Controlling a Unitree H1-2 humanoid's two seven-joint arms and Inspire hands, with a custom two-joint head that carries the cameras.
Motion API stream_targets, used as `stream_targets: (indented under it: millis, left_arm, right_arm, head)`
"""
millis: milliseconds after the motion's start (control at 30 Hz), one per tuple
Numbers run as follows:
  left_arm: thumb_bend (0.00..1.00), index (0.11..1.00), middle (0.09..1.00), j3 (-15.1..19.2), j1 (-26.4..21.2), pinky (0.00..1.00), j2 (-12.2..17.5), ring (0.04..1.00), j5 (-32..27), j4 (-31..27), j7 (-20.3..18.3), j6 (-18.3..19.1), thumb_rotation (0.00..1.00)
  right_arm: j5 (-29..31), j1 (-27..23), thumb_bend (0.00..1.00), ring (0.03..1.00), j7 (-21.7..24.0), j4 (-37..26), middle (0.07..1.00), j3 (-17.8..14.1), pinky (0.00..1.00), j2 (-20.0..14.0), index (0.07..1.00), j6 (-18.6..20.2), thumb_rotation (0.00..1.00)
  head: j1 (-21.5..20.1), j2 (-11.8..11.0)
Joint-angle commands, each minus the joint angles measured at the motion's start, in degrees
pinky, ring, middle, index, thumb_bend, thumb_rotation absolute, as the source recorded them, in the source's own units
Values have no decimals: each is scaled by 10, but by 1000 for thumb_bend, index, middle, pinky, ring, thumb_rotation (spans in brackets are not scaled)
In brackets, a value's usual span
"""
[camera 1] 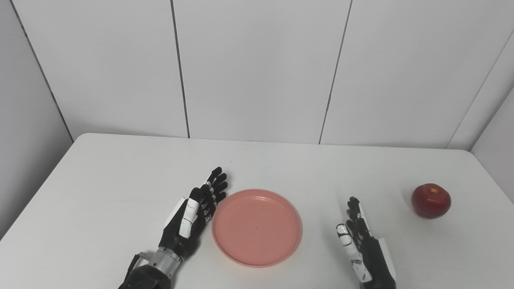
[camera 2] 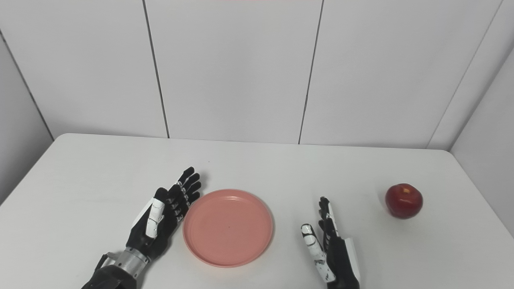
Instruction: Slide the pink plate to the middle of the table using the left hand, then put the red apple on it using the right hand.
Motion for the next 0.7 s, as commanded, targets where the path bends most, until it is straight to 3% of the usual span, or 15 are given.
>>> stream_targets:
  millis: [0,667]
  left_arm:
    - [873,1000,1000,-7,29,1000,-12,1000,0,8,-2,-6,1000]
    - [880,1000,1000,-14,31,1000,-10,1000,1,1,-3,-7,1000]
  right_arm:
    - [6,0,707,1000,-4,6,998,0,1000,3,995,-5,837]
    - [8,-1,701,999,-4,8,998,1,1000,2,995,-7,843]
  head:
    - [0,0]
    - [1,4]
